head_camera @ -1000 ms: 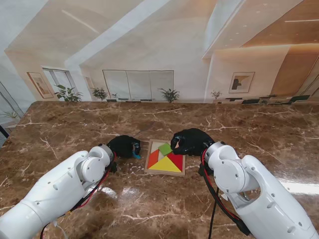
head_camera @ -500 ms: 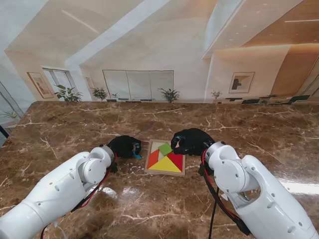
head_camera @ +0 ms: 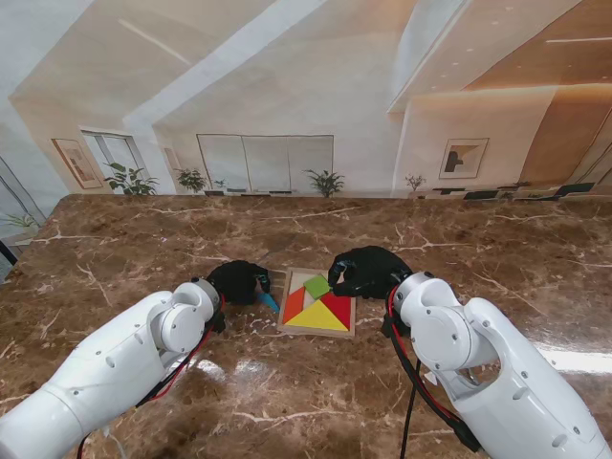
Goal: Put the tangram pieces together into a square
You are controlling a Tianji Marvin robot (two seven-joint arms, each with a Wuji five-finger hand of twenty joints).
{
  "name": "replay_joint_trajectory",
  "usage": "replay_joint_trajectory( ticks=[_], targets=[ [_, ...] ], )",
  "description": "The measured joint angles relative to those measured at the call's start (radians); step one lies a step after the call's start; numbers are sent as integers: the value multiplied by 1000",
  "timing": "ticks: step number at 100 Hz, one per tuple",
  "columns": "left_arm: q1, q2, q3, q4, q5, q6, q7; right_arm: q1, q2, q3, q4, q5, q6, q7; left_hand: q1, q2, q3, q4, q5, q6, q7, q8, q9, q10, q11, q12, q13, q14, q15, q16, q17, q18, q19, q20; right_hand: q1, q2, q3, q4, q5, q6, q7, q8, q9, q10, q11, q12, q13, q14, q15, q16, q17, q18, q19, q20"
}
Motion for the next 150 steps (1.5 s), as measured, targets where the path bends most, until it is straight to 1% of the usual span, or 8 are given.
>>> replay_joint_trajectory(
  ticks=[18, 34, 52, 61, 96, 115, 134, 150],
  targets=[
    [-3, 2, 9, -4, 11, 7, -2, -1, 0, 1, 0, 0, 0, 0, 0, 0, 0, 0, 29, -4, 7, -1, 21, 0, -2, -1, 11, -2, -1, -1, 6, 0, 0, -13, 0, 0, 0, 0, 0, 0, 0, -1, 0, 0, 0, 0, 0, 0, 0, 0, 0, 0, 0, 0],
    [-6, 2, 13, -4, 11, 16, -3, -1, 0, 3, 0, 1, 0, 4, -27, 0, -28, 0, -3, -5, -4, -1, 21, 0, -22, -1, 8, -2, 15, -22, -11, 0, 0, -13, 0, 0, 0, 0, 0, 1, 0, -8, 0, 1, 0, 0, 0, 0, 0, 0, 0, 0, 0, 0],
    [-12, 2, 20, -6, 12, 27, -17, -2, 1, 4, -1, 1, 1, 10, -143, 0, -16, -19, -114, 1, -200, -76, -5, 0, 32, -52, -41, 10, 109, -75, -52, 5, 0, 2, 0, 0, 0, 0, 0, 9, 0, -24, 10, 1, 0, 0, 0, 0, 0, -1, 0, 0, 0, -1],
    [-16, 2, 26, -3, 3, 26, -22, -2, 1, 4, -1, 2, 4, 11, -145, 0, -12, -19, -153, -23, -198, -78, -28, 0, 64, -62, -57, 25, 142, -75, -67, 14, 2, 11, 0, 0, 0, 0, 0, 10, 1, -29, 10, 1, 0, 0, 0, 0, 0, -1, 0, 0, 0, -1],
    [-16, -7, 36, 20, -23, 2, 7, -4, 2, 5, -2, 8, 10, 15, -154, 26, -22, -19, -170, -172, 52, 22, -45, -15, 108, 11, -152, 67, 289, -39, -210, 40, 80, 155, 0, 0, 0, -3, 0, 10, 10, -40, 10, 2, 0, 0, 0, 0, 0, -1, 0, 0, 0, -1],
    [-17, -16, 35, 38, -48, -23, 22, -4, 2, 5, -2, 8, 12, 16, -153, 26, -34, -19, -105, -204, 130, 48, -45, -21, 114, 54, -171, 67, 329, -37, -243, 40, 92, 171, 0, 0, 0, -4, 0, 10, 11, -42, 10, 2, 0, 0, 12, 1, 2, -1, 0, 0, 0, -1],
    [-13, -22, 37, 42, -55, -24, 36, -4, 3, 5, -2, 8, 14, 18, -153, 87, -70, -19, -29, -261, 368, 45, -33, -21, 139, 65, -176, 66, 345, -37, -244, 41, 93, 182, 0, 0, 0, -4, 0, 10, 11, -52, 10, 2, 0, 0, 12, 1, 2, -1, 0, 0, 0, -1],
    [-10, -25, 36, 44, -55, -24, 44, -4, 3, 5, -2, 8, 15, 17, -144, 104, -72, -19, -20, -264, 386, 43, -12, -21, 148, 74, -174, 65, 355, -38, -231, 42, 95, 183, 0, 0, 0, -10, 0, 10, 11, -52, 10, 2, 0, 0, 12, 1, 2, -1, 0, 0, 0, -1]
  ],
)
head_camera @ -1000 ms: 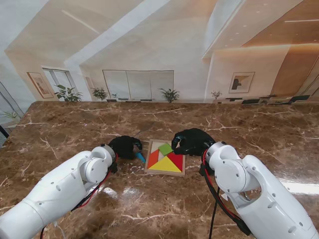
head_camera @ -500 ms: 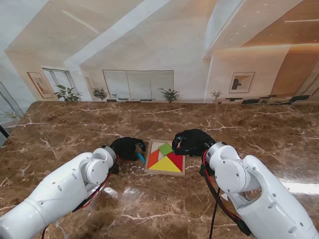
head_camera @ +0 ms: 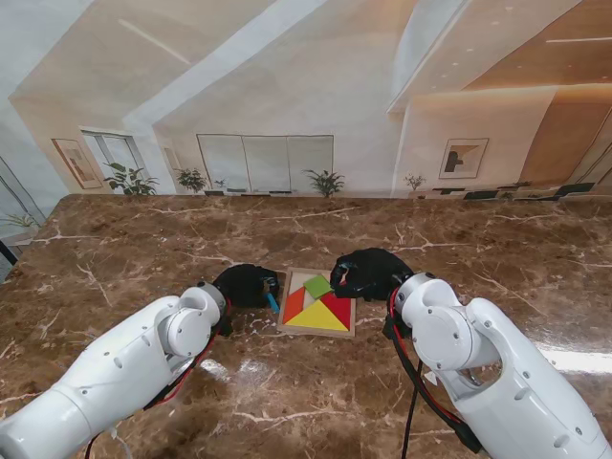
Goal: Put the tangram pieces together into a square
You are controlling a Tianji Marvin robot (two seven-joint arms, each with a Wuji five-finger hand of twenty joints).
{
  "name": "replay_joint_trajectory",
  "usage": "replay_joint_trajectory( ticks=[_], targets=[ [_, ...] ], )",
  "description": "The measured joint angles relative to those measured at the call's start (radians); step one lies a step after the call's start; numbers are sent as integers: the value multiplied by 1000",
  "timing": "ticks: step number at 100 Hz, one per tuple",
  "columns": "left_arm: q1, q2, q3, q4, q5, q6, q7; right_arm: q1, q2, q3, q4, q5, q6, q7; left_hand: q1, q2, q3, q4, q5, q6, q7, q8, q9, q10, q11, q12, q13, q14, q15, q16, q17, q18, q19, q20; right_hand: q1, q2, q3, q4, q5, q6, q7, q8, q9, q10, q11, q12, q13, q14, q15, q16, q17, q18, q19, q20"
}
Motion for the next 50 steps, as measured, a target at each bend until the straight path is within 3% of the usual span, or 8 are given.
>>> replay_joint_trajectory(
  ticks=[50],
  targets=[
    [12, 17, -24, -52, 8, -4, -72, 0, 1, 0, 0, -1, 3, 7, 8, 0, 14, 0, 11, 35, 8, -19, 0, 0, -24, 2, 10, -3, -60, -17, 14, -1, 0, -2, 0, 0, 0, 0, 0, 0, 2, 0, 0, 0, 0, 0, 0, 0, 0, 0, 0, 0, 0, 0]
  ],
)
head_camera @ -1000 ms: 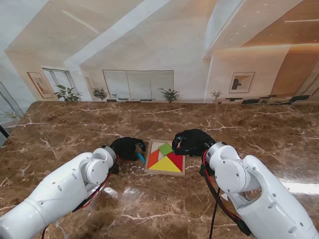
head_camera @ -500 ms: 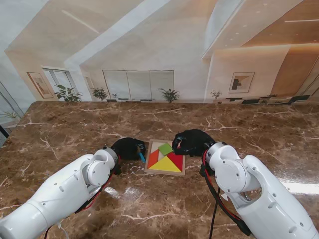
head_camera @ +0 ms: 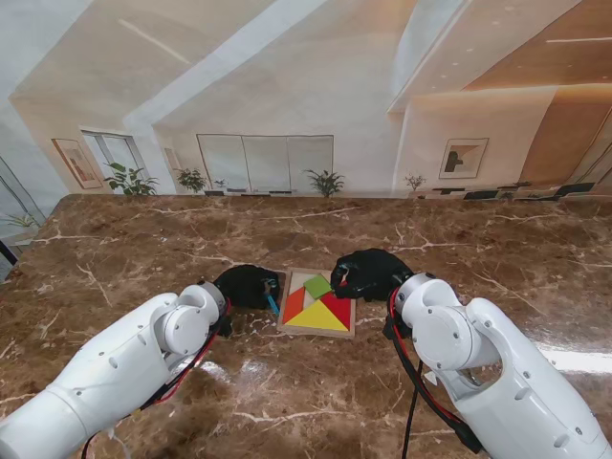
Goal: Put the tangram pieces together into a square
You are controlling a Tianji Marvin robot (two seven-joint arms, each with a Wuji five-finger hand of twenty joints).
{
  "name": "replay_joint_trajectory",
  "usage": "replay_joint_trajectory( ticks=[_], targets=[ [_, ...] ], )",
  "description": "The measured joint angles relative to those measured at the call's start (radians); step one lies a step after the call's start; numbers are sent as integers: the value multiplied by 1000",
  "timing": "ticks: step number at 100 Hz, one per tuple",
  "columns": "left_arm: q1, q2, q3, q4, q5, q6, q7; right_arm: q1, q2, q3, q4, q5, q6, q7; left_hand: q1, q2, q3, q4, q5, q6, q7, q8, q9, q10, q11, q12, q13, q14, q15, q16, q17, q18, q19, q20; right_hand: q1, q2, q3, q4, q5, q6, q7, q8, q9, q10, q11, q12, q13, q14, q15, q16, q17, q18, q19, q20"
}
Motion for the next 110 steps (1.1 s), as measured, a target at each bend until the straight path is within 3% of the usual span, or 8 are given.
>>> replay_joint_trajectory(
  ticks=[31, 55, 110],
  targets=[
    [-31, 17, 4, -46, -11, 9, -98, 0, 1, 0, -1, -1, 0, 5, -16, -3, 24, 0, 1, 35, 0, 0, 0, 0, -36, 13, 0, 0, -14, 0, -3, 0, 0, -2, 0, 0, 0, 0, 0, 0, 0, 0, 0, 0, 0, 0, 0, 0, 0, 0, 0, 0, 0, 0],
    [-94, 25, 73, -76, -45, 50, -178, 1, 2, -1, -1, -1, 0, 6, -16, -3, 28, 0, 1, 38, 0, 12, -30, 5, -47, 24, -28, 0, -16, 0, -41, -2, 0, -2, 0, 0, -2, 0, 0, 0, 0, 0, 0, 0, 0, 0, 0, 0, 0, 0, 0, 0, 0, 0],
    [-218, -11, 252, -53, -16, 85, -163, -2, 1, 4, -1, 5, 6, 3, -16, 6, 18, 0, -14, 25, 9, 26, -55, 5, -43, 24, -41, -14, -16, 2, -50, -15, 0, -1, 0, 12, -3, 0, 0, 0, 0, 0, 0, 0, 0, 0, 0, 0, 0, 0, 0, 0, 0, 0]
  ],
)
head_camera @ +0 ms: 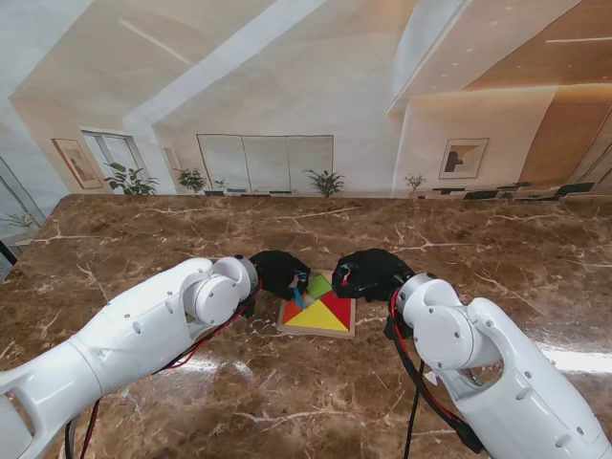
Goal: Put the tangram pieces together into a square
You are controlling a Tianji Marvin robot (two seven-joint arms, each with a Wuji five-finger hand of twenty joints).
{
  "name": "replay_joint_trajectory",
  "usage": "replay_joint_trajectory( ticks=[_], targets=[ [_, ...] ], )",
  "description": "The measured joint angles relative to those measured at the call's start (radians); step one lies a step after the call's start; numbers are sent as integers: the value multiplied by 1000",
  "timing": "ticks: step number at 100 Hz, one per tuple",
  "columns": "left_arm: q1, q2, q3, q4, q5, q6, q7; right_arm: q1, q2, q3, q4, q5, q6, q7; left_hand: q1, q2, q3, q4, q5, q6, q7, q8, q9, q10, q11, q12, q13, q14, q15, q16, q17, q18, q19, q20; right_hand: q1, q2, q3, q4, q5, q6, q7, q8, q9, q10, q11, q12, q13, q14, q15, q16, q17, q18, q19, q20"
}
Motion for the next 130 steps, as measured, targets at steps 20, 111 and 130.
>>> replay_joint_trajectory(
  ticks=[20, 111, 130],
  targets=[
    [-22, -9, 40, 3, 36, 5, 4, -4, 0, 3, -1, 2, 2, -3, 0, 10, -12, 0, -29, -39, 22, 34, 0, 0, 7, 0, 0, -6, 0, 0, 0, -10, 0, 0, 0, 0, 0, 0, 0, 0, 0, 0, 0, 0, 0, 0, 0, 0, 0, 0, 0, 0, 0, 0],
    [-43, -29, 101, 38, 107, -75, 99, -12, 0, 11, -1, 3, 3, -3, 31, 11, -24, 0, -11, -100, 37, 61, 25, -5, -39, -12, 15, -12, 0, -1, 13, -12, 0, 0, 0, 0, 0, 0, 0, 0, 0, 0, 0, 0, 0, 0, 0, 0, 0, 0, 0, 0, 0, -1],
    [-61, -38, 129, 60, 107, -81, 99, -12, 0, 10, -1, 3, 6, -2, 31, 11, -24, 0, -11, -101, 36, 61, 25, -5, -46, -13, 15, -12, 0, -1, 13, -12, 0, 0, 0, 0, 0, 0, 0, 0, 0, 0, 0, 0, 0, 0, 0, 0, 0, 0, 0, 0, 0, -3]
  ],
)
